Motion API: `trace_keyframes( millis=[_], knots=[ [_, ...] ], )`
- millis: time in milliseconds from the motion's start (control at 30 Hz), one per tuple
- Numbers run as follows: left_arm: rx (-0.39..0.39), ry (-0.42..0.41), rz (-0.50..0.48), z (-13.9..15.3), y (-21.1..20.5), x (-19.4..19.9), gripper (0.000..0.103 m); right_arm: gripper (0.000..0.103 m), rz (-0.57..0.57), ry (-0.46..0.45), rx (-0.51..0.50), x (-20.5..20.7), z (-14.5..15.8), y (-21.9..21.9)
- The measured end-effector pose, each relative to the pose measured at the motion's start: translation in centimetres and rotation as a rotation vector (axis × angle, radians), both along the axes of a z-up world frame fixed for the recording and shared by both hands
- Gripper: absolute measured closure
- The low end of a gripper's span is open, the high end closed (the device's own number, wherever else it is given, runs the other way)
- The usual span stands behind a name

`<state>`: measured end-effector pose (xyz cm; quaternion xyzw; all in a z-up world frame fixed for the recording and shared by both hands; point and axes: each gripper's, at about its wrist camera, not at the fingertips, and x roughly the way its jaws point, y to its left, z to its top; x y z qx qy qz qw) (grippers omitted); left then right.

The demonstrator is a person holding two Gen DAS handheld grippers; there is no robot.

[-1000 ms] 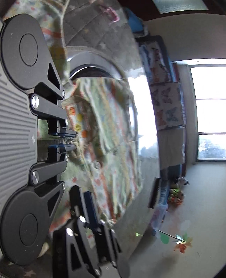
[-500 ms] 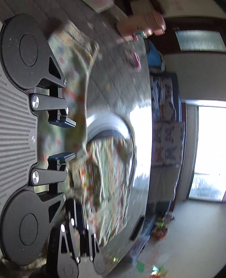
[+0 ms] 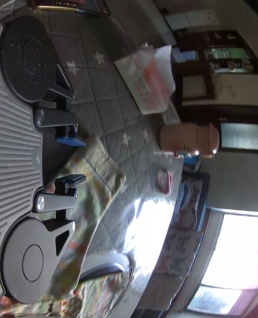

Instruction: Fold clothes

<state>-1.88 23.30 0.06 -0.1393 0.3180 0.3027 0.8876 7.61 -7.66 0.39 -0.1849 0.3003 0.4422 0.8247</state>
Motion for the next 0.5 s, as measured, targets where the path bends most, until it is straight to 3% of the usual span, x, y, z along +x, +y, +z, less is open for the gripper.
trace_keyframes(
  millis=[233, 400, 500],
  knots=[
    [-0.025, -0.019, 0.051, -0.3, 1.0, 0.0, 0.070, 0.079, -0.006, -0.010, 0.010, -0.7, 1.0, -1.0],
    [-0.045, -0.041, 0.040, -0.2, 1.3, 0.2, 0.093, 0.079, -0.011, -0.012, 0.020, -1.5, 1.4, -1.9],
    [-0.032, -0.071, 0.012, 0.8, 0.4, 0.2, 0.096, 0.079, -0.021, -0.013, 0.031, -1.9, 1.8, -2.6]
  ],
)
